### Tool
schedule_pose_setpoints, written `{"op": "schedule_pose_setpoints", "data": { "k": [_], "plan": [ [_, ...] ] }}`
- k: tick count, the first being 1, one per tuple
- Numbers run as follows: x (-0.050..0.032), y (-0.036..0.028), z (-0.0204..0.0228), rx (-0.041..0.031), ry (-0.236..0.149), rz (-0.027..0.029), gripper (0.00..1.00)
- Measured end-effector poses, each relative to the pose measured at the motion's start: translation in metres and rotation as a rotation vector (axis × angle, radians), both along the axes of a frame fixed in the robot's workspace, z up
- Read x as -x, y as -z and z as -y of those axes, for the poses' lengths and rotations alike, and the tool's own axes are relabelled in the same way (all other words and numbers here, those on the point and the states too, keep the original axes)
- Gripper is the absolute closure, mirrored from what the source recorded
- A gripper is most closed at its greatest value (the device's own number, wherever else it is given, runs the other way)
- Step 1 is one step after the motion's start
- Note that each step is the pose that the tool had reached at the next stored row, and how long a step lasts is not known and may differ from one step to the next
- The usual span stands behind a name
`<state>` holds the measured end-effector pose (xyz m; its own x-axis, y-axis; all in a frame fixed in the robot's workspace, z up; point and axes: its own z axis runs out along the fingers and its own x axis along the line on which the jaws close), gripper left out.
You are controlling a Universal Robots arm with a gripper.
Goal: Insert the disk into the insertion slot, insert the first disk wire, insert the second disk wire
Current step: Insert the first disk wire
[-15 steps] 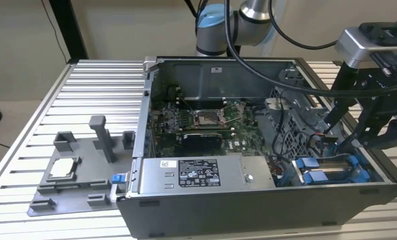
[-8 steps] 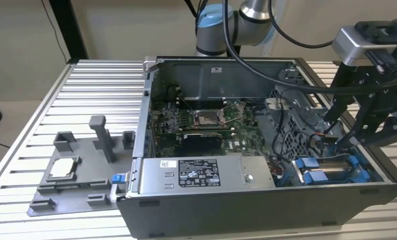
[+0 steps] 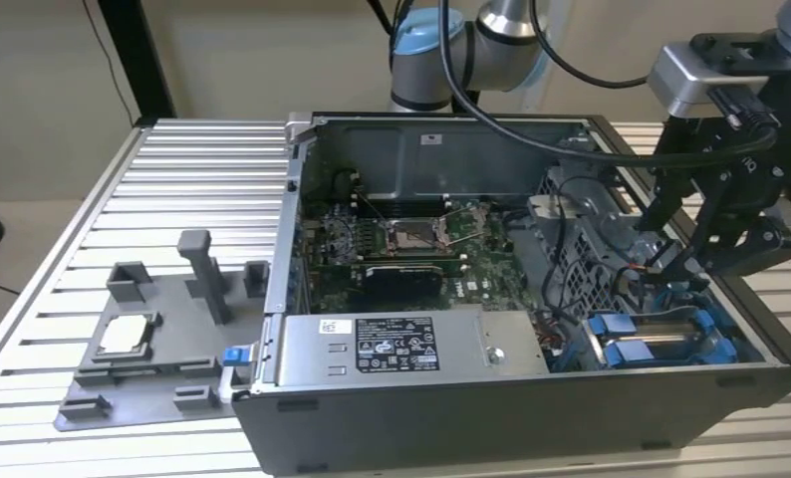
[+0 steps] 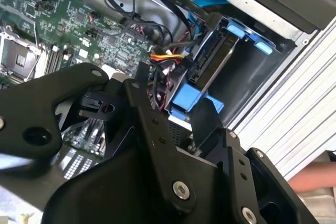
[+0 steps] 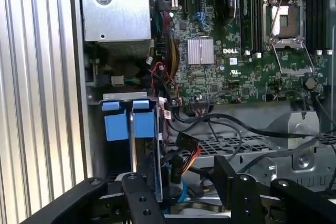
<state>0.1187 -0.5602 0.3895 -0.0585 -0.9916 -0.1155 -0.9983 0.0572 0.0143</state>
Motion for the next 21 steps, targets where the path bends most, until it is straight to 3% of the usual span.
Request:
{"op": "schedule_pose_setpoints", "data": {
  "k": [9,21],
  "plan": [
    [-0.0005,0.0005,-0.0012,0.0003,0.009,0.0001,0.0],
    [-0.0023,0.0038,-0.0005,-0.0022,0.11,-0.0001,0.0]
  ]
}}
